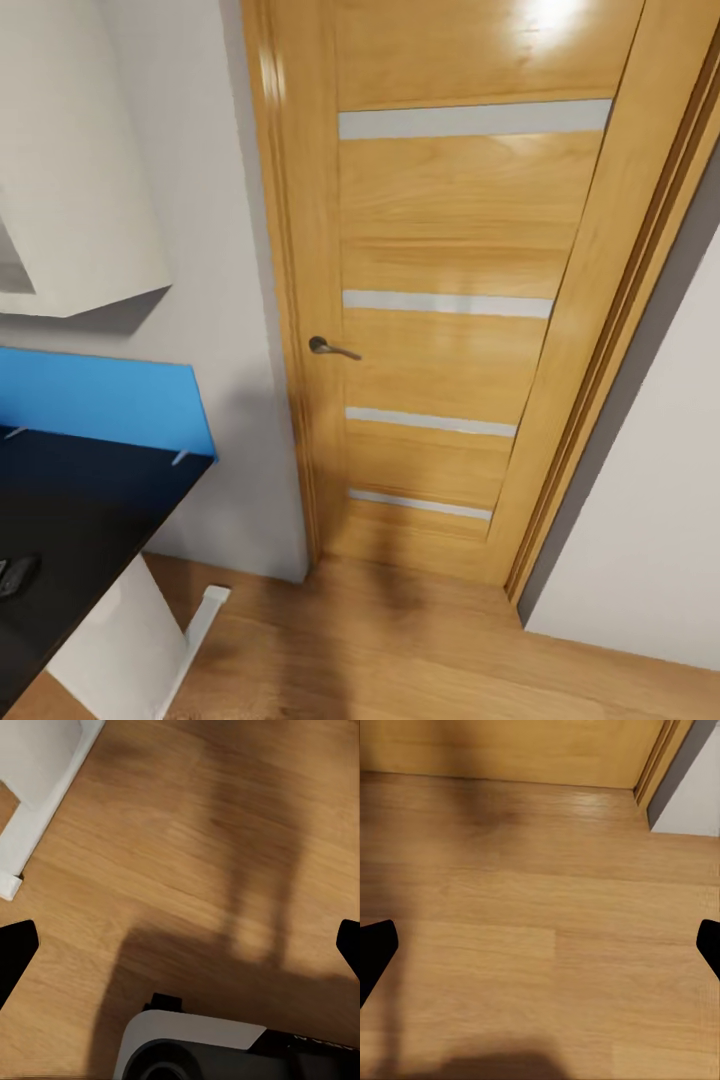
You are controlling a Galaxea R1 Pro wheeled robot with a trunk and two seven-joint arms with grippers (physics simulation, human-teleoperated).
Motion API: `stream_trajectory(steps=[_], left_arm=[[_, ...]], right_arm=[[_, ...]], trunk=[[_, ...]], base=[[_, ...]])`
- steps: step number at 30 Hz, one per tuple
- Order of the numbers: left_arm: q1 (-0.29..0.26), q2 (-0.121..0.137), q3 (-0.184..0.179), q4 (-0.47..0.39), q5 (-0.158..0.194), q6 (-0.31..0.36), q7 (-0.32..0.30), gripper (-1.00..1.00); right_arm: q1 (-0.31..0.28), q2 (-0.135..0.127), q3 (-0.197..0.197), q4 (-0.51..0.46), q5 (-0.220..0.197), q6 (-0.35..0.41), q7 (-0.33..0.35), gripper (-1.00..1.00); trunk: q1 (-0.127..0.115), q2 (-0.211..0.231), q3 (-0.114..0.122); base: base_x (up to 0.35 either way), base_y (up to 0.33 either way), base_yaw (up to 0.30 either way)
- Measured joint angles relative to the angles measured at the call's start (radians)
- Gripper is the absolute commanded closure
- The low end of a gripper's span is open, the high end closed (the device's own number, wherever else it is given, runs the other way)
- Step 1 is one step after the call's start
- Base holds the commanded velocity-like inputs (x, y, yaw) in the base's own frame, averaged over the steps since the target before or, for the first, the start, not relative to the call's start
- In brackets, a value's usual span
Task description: In the bedroom, organize the workspace by keeping the computer under the desk, ensuring the monitor is on the desk, placing the keyboard on the desk next to the monitor, placing the mouse on the desk next to the keyboard, moving the folder from the swivel chair onto the desk next to the mouse, stacking the notebook on top of the folder with the pen on top of the notebook, and positioning the swivel chair next to the desk.
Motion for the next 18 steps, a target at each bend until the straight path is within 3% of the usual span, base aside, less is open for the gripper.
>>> stream_trajectory(steps=[18], left_arm=[[0.0, 0.0, 0.0, 0.001, 0.0, -0.001, 0.0, -1.0]], right_arm=[[0.0, 0.001, -0.001, -0.001, -0.005, -0.006, 0.0, -1.0]], trunk=[[0.0, 0.0, 0.0]], base=[[0.0, 0.0, 0.289]])
